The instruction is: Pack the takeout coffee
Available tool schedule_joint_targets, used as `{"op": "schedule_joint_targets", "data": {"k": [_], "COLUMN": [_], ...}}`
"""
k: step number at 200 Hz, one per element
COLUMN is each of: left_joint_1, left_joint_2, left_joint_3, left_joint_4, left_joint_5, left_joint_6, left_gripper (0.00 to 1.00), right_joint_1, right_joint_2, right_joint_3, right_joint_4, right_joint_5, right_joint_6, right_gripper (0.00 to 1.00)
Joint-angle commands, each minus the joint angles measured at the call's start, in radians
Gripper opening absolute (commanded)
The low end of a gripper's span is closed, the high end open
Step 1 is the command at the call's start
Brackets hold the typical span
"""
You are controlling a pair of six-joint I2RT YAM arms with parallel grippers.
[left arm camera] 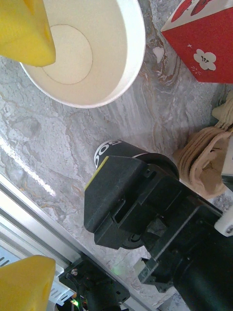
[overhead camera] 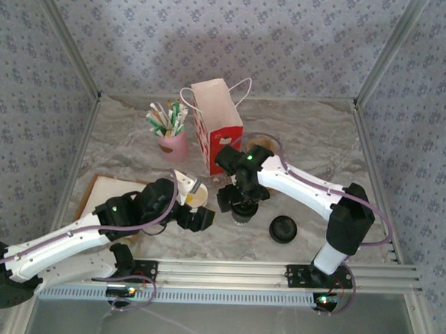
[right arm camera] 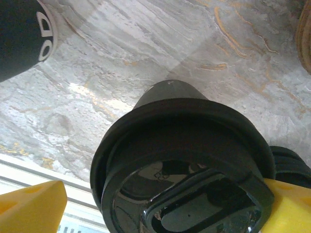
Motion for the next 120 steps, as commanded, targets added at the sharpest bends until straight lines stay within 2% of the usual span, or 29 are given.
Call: {"op": "schedule_joint_targets", "data": {"k": [1, 28, 76, 120], "left_joint_1": [0.008, 0.009, 0.064, 0.182], "left_joint_2": [0.004, 0.013, 0.061, 0.084], "left_joint_3": [0.025, 0.025, 0.050, 0.046], "left_joint_4": [0.021, 0.024, 0.019, 0.080], "left_joint_5": [-0.007, -0.007, 0.018, 0.167], "left_joint_6": [0.002, -0.007, -0.063, -0.161], "left_gripper": [0.98, 0.84, 0.42, 0.32], "right_joint_1": [0.021, 0.040, 0.045, 0.041], "right_joint_2": [0.014, -0.008, -0.077, -0.169], "right_joint_3": [-0.007, 0.003, -0.093, -0.166], "right_joint_4": [-0.006, 0.000, 0.045, 0.136], "right_joint_5": [0.050, 0.076, 0.090, 0.058], "right_joint_6": [-0.007, -0.005, -0.048, -0.203], "right_gripper": [0.96, 0.99, 1.00, 1.00]}}
